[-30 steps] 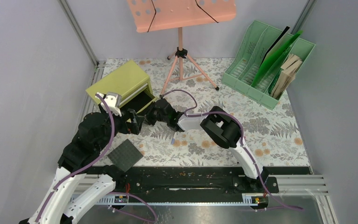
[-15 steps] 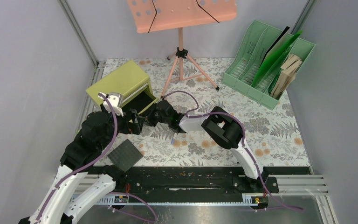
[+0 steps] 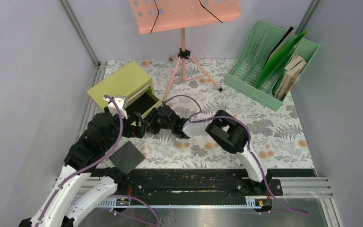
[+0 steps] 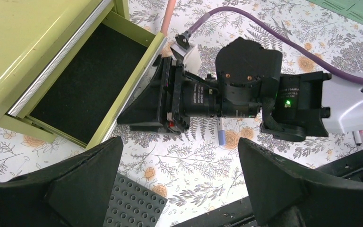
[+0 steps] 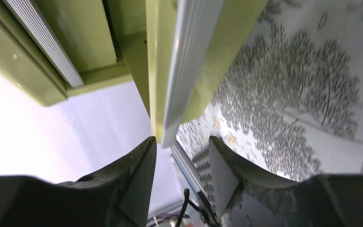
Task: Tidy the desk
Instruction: Open the drawer in the storage box, then pick up the stationery from the center of the board.
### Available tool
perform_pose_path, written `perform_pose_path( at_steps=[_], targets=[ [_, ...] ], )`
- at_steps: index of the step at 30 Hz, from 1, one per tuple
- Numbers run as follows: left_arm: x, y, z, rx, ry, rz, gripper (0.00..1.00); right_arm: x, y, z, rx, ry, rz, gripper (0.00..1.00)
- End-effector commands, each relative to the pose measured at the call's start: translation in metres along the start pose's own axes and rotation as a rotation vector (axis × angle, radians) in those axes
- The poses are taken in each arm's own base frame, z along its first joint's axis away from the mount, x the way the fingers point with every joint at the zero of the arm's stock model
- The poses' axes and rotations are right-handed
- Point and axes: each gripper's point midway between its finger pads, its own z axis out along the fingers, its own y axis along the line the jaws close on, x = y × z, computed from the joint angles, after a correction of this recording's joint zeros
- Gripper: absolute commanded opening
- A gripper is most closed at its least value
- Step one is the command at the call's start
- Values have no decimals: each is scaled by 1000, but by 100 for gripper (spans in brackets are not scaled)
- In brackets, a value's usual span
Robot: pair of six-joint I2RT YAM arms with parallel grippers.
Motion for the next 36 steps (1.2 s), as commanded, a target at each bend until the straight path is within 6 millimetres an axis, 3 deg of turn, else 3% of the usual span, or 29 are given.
perform_pose_path(
  at_steps=[1, 5, 11, 20, 23, 28, 36],
  targets=[
    [-6, 3, 0, -21, -26, -21, 94, 24, 43, -25, -84, 44, -63, 56],
    [-5, 2, -1, -17, -26, -26, 94, 25, 52, -38, -103, 35, -86, 68],
    [-3, 1, -5, -6, -20, -31, 95, 25, 55, -65, -96, 16, -139, 74],
    [15, -3, -6, 23, 41, -43, 96, 19, 18, -128, 68, -21, -319, 74],
    [18, -5, -6, 31, 46, -64, 96, 13, -3, -157, 162, -22, -375, 74],
    [24, -12, -3, 62, 79, -92, 98, -11, -41, -227, 367, -58, -484, 75],
    [46, -26, 18, 96, 193, -189, 98, -51, -95, -322, 609, -187, -569, 76]
  ],
)
